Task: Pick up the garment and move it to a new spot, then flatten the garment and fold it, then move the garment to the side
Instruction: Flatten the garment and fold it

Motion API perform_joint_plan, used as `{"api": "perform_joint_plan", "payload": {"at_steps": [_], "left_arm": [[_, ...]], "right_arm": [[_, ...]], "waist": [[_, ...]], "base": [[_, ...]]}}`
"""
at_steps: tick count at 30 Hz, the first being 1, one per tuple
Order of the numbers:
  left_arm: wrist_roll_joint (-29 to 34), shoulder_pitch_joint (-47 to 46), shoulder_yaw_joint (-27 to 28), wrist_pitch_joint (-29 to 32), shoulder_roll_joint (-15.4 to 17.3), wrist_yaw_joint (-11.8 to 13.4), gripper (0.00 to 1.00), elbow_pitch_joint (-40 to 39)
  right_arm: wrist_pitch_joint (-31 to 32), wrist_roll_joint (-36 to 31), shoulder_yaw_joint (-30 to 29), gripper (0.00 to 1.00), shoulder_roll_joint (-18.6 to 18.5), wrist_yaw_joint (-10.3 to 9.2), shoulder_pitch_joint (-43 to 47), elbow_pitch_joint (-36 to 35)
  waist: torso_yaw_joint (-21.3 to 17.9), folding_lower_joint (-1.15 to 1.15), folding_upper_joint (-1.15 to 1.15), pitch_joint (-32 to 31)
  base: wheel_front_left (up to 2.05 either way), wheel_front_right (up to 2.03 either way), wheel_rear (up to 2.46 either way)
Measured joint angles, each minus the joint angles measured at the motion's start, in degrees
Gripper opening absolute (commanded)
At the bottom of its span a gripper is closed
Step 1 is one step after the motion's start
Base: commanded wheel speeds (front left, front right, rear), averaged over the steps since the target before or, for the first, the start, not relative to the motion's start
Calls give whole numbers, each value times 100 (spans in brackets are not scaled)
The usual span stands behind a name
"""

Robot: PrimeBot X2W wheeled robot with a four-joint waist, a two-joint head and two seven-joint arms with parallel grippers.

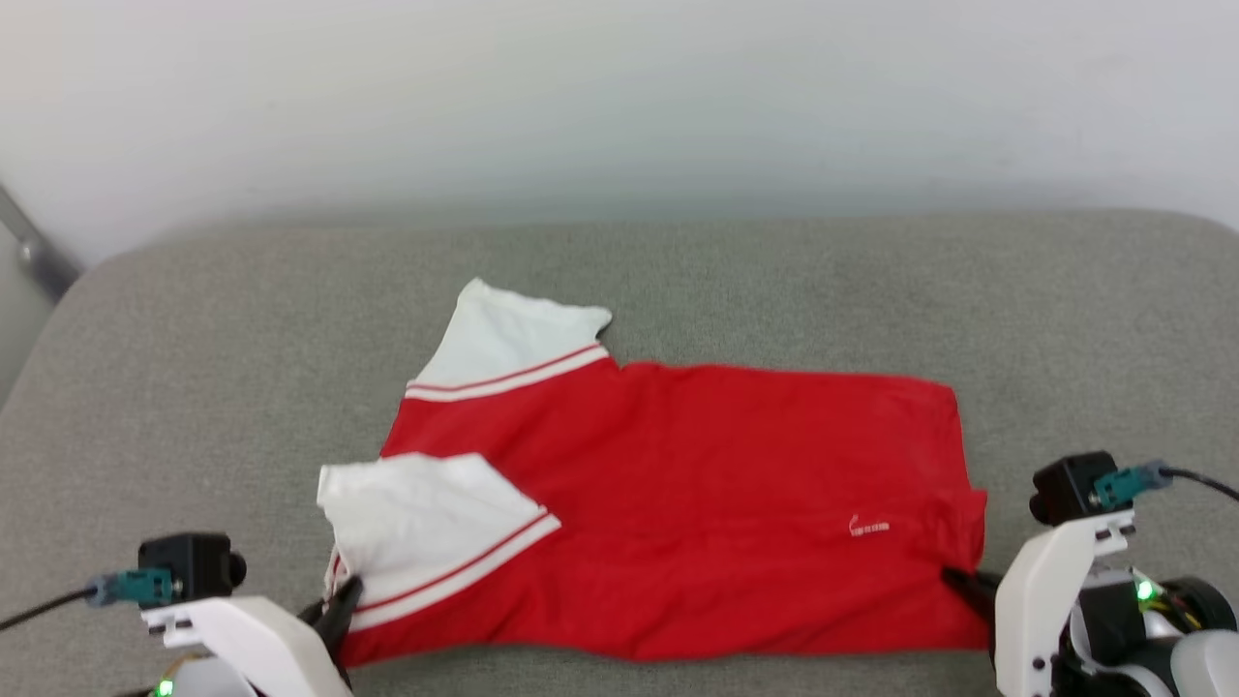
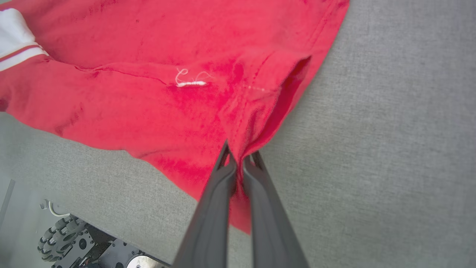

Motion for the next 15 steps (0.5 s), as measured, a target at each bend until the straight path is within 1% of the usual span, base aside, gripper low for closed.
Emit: {"api": "perform_joint_plan", "payload": {"at_steps": [4,6,7,8,9,10,12,15], "left_arm": [[-100,400,9,31,-24,146,0,-19],[-233,611,-7,33,-125,172,0,40],[-278,651,-14,32,-162,169,0,89],[-333,670,-8,21,-222,161,0,162],[-364,672,-19,15,-269,135,58,231],[-370,669,-38,-20,-300,92,100,298],[-387,624,-35,-86,-371,42,100,447],[-354,514,-9,-230,-414,-15,100,583]], "right_arm": [[132,-32,-135,0,18,1,400,-111],[142,-85,-231,0,109,0,663,-122],[113,-114,-274,2,148,1,734,-115],[81,-145,-314,63,187,0,797,-91],[30,-177,-333,100,219,0,854,-62],[-55,-205,-339,100,237,0,910,-32],[-308,-304,-372,100,261,0,981,-12],[-934,-573,-399,100,319,1,978,-133]], "waist": [[17,0,0,-276],[21,-1,0,-345],[22,-1,0,-343],[22,-1,0,-338],[19,-1,0,-328],[17,-1,0,-314],[10,-1,0,-293],[-49,-1,0,-293]], "base": [[0,0,0],[0,0,0],[0,0,0],[0,0,0],[0,0,0],[0,0,0],[0,0,0],[0,0,0]]}}
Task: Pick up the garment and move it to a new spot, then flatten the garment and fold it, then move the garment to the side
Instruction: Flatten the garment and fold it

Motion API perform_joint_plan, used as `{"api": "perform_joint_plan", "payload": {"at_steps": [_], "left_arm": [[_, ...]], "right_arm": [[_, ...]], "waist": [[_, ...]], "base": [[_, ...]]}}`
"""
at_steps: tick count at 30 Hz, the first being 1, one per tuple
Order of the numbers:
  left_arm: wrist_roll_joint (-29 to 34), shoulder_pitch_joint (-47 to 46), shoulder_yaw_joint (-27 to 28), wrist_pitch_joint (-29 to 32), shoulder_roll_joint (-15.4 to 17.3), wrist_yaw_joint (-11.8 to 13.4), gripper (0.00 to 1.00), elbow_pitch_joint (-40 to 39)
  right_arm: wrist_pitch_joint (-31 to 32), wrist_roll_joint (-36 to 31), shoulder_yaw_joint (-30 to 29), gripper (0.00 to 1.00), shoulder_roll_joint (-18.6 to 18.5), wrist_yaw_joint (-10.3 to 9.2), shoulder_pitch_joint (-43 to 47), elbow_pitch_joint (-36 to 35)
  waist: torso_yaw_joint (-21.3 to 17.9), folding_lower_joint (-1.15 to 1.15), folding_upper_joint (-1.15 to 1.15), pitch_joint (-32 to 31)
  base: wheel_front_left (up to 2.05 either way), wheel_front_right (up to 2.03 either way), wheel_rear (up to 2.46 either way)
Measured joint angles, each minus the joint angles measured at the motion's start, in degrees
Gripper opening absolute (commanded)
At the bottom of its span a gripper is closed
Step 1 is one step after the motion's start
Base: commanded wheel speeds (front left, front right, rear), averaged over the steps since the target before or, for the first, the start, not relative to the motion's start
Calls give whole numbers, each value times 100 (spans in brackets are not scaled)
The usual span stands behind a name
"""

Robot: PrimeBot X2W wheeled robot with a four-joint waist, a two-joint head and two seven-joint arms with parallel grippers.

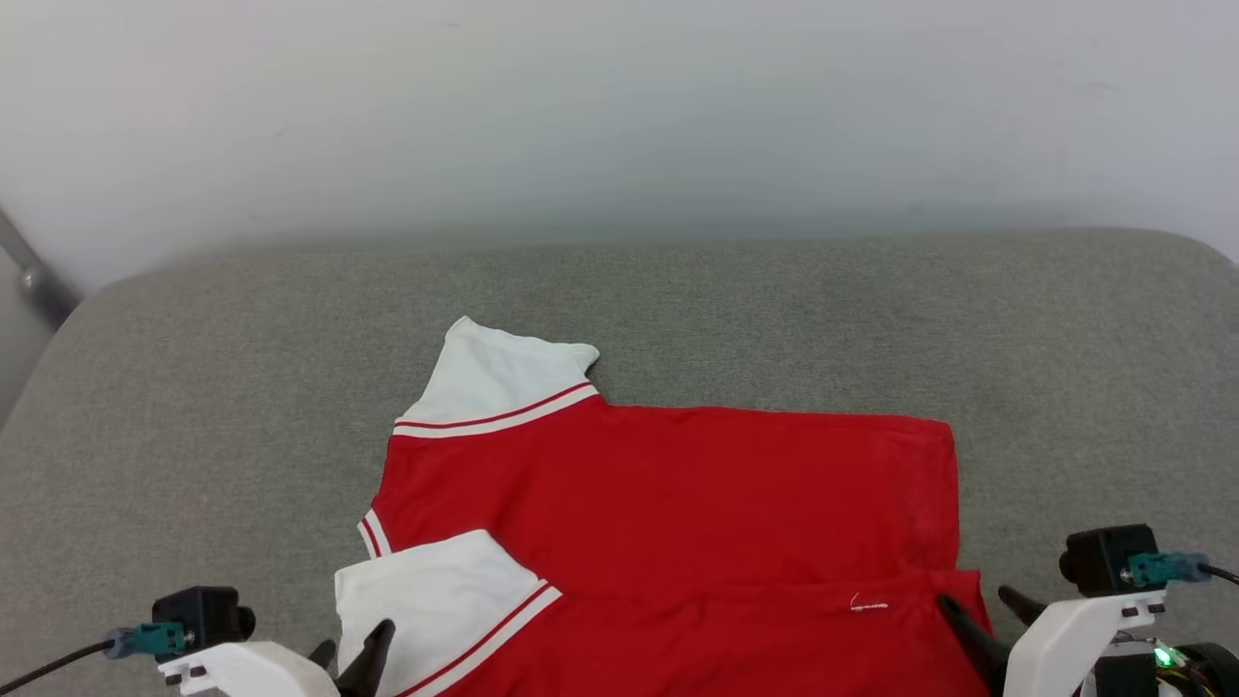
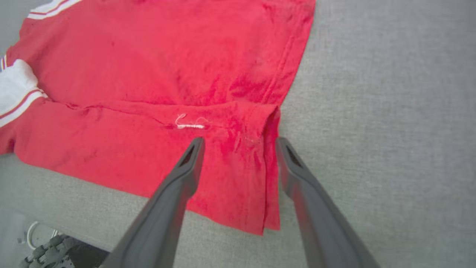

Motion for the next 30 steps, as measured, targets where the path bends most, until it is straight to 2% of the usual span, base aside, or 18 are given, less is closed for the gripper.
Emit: {"api": "perform_joint_plan", "payload": {"at_steps": [8,13,18,25,30], "left_arm": [[412,-653,211,-815,-46,-201,100,57],[787,-1253,271,-1348,-109,-269,100,156],[993,-2204,377,-1623,-48,-465,100,531],[1002,-3550,405,-1299,176,-773,100,1159],[805,-4501,372,-590,456,-1050,100,1662]], "right_arm": [[-1588,-647,-287,100,397,-1,-55,-350],[-2176,-936,-331,100,581,0,-252,-651],[-2584,-1180,-342,100,721,0,-649,-1021],[-2815,-1307,-335,100,856,0,-1113,-1291],[-2850,-1362,-314,100,918,0,-1292,-1356]], "waist": [[-253,0,0,-9],[-440,0,0,56],[-616,1,0,421],[-806,2,0,1197],[-933,2,0,1802]], "base": [[0,0,0],[0,0,0],[0,0,0],[0,0,0],[0,0,0]]}}
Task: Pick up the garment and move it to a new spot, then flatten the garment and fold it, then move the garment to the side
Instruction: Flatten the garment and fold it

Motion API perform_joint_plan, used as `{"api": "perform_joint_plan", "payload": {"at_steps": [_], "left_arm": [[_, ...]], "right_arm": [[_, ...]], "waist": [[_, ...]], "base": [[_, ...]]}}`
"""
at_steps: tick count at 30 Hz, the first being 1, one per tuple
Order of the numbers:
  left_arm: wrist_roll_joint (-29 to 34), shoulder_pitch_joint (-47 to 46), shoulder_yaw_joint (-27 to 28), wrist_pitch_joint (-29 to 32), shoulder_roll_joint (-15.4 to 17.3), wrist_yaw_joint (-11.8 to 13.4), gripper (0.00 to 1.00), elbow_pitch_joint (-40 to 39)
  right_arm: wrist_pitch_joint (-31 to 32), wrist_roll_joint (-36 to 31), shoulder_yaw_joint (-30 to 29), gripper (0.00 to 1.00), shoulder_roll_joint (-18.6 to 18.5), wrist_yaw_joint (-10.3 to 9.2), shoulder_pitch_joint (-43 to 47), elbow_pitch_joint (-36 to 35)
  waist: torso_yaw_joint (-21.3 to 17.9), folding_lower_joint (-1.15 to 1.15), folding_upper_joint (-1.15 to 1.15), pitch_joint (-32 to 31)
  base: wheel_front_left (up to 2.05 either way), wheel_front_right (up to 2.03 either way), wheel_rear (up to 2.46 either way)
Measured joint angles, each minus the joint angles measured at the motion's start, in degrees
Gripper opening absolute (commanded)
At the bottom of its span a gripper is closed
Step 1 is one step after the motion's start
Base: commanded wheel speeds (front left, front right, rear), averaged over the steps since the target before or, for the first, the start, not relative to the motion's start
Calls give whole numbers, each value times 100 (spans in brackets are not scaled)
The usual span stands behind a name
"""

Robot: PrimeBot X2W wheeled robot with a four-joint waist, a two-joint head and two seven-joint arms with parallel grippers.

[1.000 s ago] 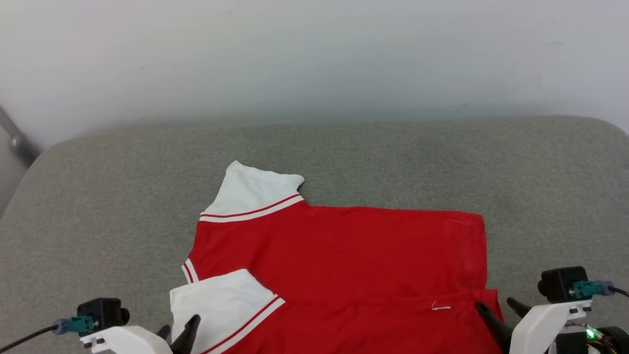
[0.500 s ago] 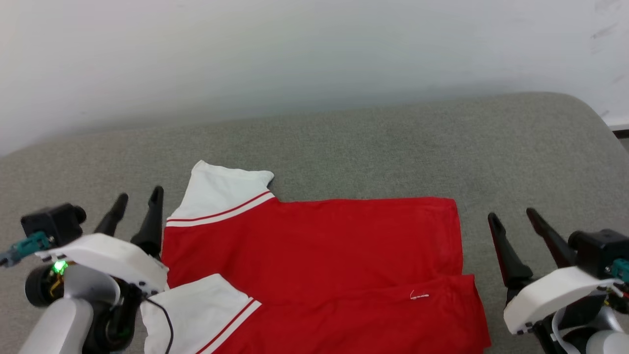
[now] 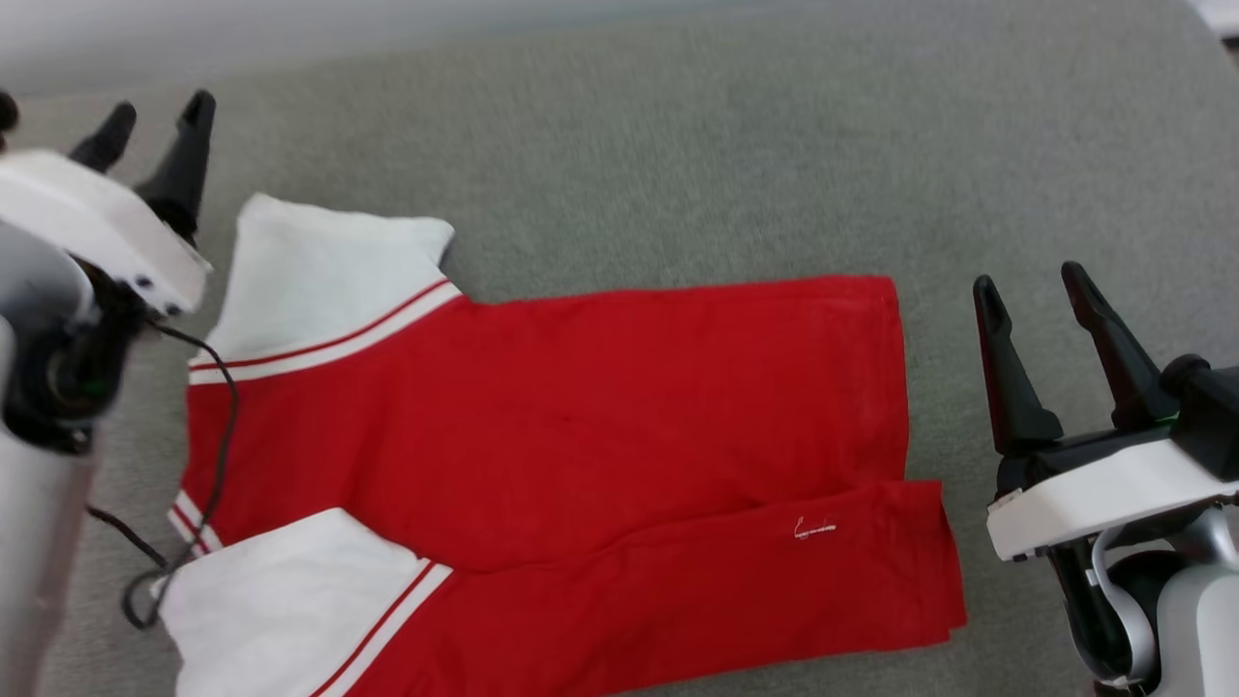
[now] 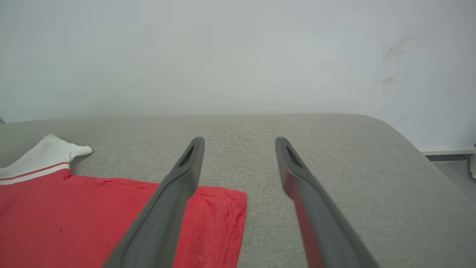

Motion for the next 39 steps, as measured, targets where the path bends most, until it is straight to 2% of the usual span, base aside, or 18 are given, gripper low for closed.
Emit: {"api": "perform_joint_plan", "payload": {"at_steps": [6,11,16,19,20,21,23,31,39], "left_arm": [[-447,-740,-310,1735,369,-257,100,517],[-636,-979,-517,3008,764,-137,100,676],[-612,-1105,-655,3699,1045,43,100,845],[-705,-1166,-642,3829,1057,54,100,903],[-743,-1179,-641,3883,1047,62,94,914],[-767,-1193,-642,3933,1047,66,45,922],[-806,-1204,-641,3952,1012,65,0,933],[-734,-1179,-699,3450,708,-45,0,1189],[-670,-1255,-756,2872,321,-272,0,1194]], "right_arm": [[-3,-7,101,100,40,0,-121,-2],[-21,52,167,100,54,0,-153,-10],[-67,227,243,100,65,0,-240,20],[-75,285,265,100,65,0,-255,62],[-88,310,266,100,67,0,-275,81],[-85,321,258,100,66,0,-296,108],[-69,381,220,100,67,0,-300,156],[565,670,110,100,27,0,-565,517],[2523,1365,35,100,-615,0,-1237,1343]], "waist": [[-188,0,0,557],[-344,0,0,831],[-447,0,0,1150],[-480,-1,0,1239],[-495,-1,0,1275],[-508,-1,0,1303],[-516,-2,0,1337],[-406,-1,0,1183],[-22,-1,0,942]], "base": [[0,0,0],[0,0,0],[0,0,0],[0,0,0],[0,0,0],[0,0,0],[0,0,0],[0,0,0],[0,0,0]]}}
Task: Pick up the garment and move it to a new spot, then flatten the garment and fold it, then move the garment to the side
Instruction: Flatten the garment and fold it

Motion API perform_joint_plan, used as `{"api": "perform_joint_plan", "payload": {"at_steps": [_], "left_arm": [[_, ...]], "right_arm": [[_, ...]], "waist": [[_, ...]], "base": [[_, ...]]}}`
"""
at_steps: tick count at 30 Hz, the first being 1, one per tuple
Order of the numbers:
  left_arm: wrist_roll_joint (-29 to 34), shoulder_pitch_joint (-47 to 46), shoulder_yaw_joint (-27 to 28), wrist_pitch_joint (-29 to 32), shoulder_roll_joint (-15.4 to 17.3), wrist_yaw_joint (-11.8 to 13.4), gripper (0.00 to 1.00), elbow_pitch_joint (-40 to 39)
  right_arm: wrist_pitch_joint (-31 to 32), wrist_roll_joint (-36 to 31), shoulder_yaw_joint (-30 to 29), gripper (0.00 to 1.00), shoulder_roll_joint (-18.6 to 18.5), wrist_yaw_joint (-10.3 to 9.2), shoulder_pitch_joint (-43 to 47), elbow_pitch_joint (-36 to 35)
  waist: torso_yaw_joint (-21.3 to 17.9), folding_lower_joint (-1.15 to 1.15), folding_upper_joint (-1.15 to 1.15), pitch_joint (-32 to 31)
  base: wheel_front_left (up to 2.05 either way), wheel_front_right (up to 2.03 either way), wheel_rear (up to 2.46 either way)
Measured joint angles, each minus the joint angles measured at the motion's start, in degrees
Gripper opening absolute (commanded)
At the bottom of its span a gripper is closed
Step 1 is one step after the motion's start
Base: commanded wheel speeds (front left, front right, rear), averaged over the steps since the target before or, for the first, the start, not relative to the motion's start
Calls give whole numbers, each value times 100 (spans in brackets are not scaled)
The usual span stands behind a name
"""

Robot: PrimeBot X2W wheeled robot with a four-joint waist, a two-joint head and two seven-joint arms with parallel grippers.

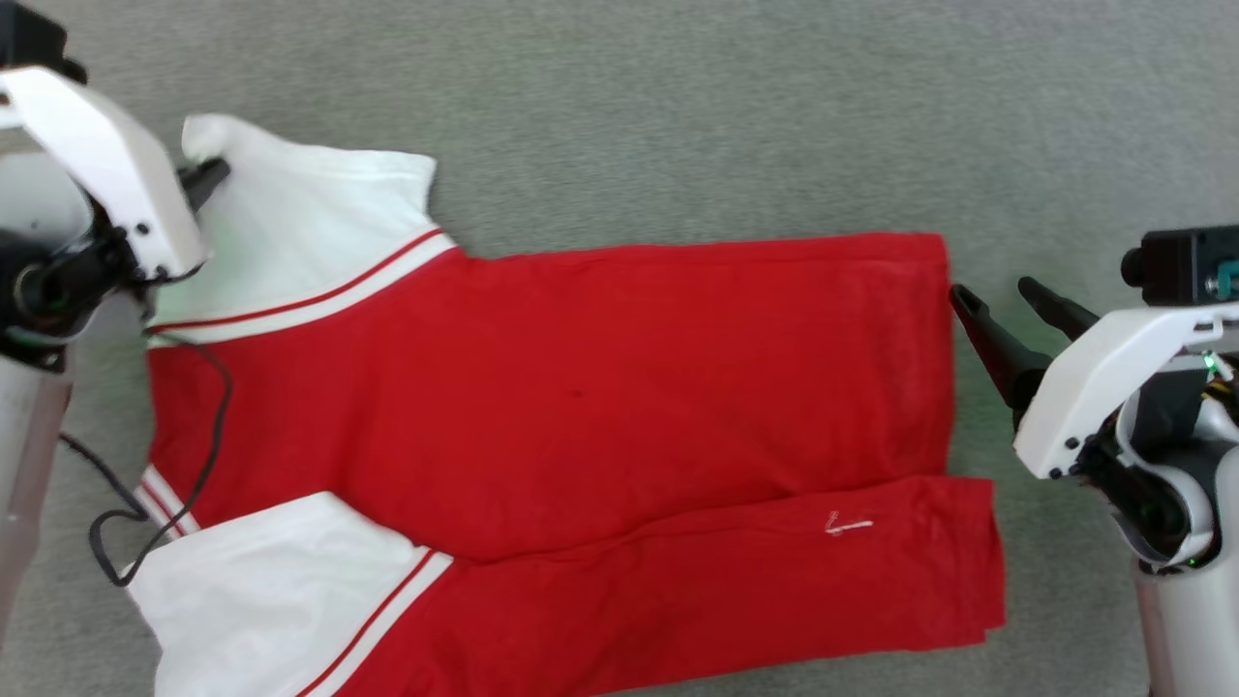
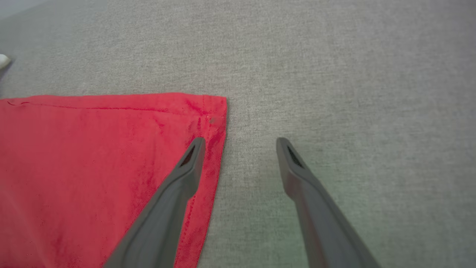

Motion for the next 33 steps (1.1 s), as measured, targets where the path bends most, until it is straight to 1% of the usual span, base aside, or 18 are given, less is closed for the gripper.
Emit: {"api": "perform_joint_plan", "payload": {"at_steps": [3,6,12,13,14,15,20,22,25,29,33], "left_arm": [[79,-172,-46,-152,-107,-91,0,-193],[131,-247,-107,-224,-180,-158,0,-388],[188,-277,-180,-365,-266,-221,0,-656],[189,-277,-188,-388,-280,-236,0,-693],[189,-275,-193,-416,-285,-238,0,-722],[189,-269,-199,-425,-290,-243,0,-746],[182,-155,-179,-589,-310,-293,0,-776],[152,-59,-134,-714,-314,-337,0,-772],[58,203,-20,-933,-318,-337,0,-808],[-121,760,159,-1249,-323,-323,0,-951],[-341,1635,393,-1604,-331,-209,0,-1209]], "right_arm": [[584,100,-60,100,-97,0,-220,156],[978,137,-55,100,-165,0,-474,283],[1490,97,44,100,-267,0,-995,760],[1616,100,76,73,-291,0,-1045,817],[1716,121,96,35,-320,0,-1099,861],[1783,179,98,0,-333,-1,-1129,893],[1775,180,197,0,-454,-1,-1156,869],[1650,133,211,0,-522,-1,-1102,753],[1481,46,211,0,-598,0,-969,483],[1324,0,103,0,-660,0,-613,147],[1263,-2,-23,0,-631,0,-10,-110]], "waist": [[209,0,0,-26],[407,0,0,10],[641,0,0,194],[671,0,0,212],[699,0,0,227],[724,-1,0,235],[789,0,0,163],[807,0,0,81],[830,0,0,-109],[873,0,0,-450],[929,0,0,-867]], "base": [[0,0,0],[0,0,0],[0,0,0],[0,0,0],[0,0,0],[0,0,0],[0,0,0],[0,0,0],[0,0,0],[0,0,0],[0,0,0]]}}
